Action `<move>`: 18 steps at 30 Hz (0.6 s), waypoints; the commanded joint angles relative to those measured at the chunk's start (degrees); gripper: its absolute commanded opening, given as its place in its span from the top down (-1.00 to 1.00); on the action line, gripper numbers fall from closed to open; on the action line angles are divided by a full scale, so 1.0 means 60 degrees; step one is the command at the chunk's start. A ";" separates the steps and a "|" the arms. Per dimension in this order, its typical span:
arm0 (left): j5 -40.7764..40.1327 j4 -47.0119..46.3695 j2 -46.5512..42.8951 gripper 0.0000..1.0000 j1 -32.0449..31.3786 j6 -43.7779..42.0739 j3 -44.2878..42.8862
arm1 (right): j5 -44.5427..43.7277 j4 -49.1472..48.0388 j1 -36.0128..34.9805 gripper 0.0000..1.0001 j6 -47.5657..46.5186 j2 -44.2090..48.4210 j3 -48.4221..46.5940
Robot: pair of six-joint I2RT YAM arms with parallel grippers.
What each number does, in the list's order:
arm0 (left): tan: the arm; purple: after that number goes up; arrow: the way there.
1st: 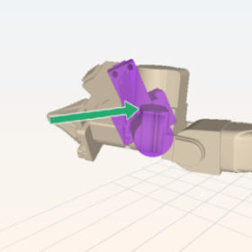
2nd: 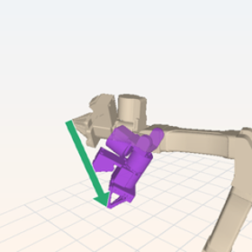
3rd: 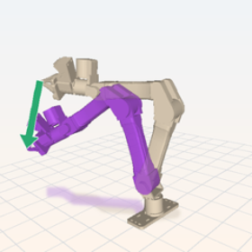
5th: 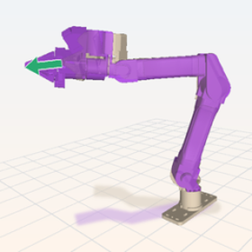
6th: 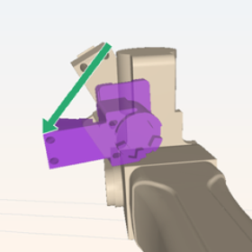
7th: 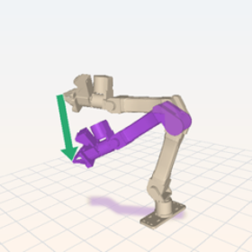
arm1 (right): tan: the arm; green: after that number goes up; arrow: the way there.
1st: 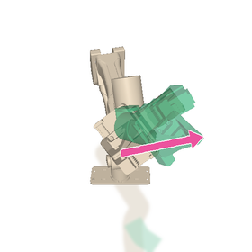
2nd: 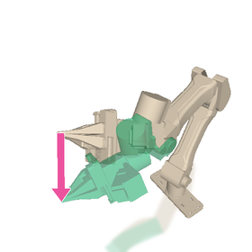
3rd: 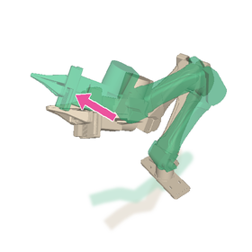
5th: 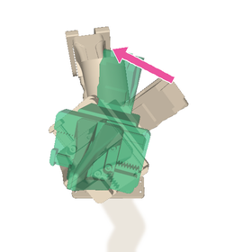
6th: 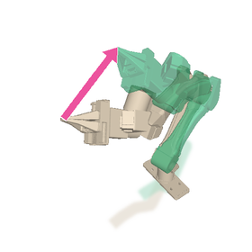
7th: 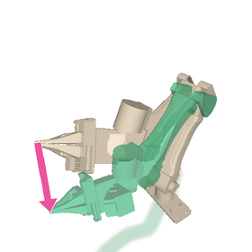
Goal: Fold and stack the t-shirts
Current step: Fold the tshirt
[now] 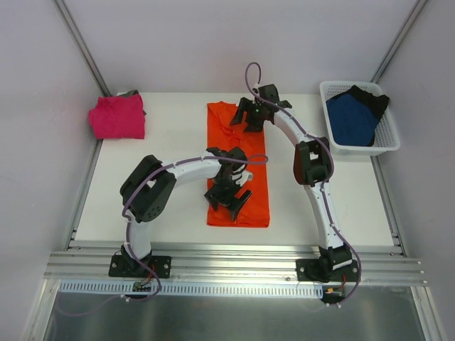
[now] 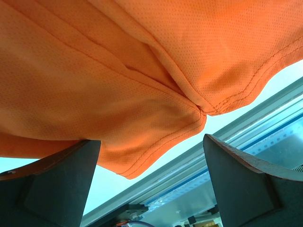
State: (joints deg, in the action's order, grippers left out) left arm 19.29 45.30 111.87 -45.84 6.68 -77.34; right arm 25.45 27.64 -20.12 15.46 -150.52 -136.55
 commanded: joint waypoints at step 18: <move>-0.3127 0.0213 -0.2618 -0.96 0.1497 -0.0806 -0.1713 | -0.0566 0.1105 0.0848 -0.64 -0.1230 0.5630 0.3843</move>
State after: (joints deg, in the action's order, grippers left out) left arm 4.14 45.54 102.08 -42.83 3.18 -83.83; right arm 22.79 31.81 -16.32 9.96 -128.40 -117.99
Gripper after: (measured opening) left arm 0.986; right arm 0.822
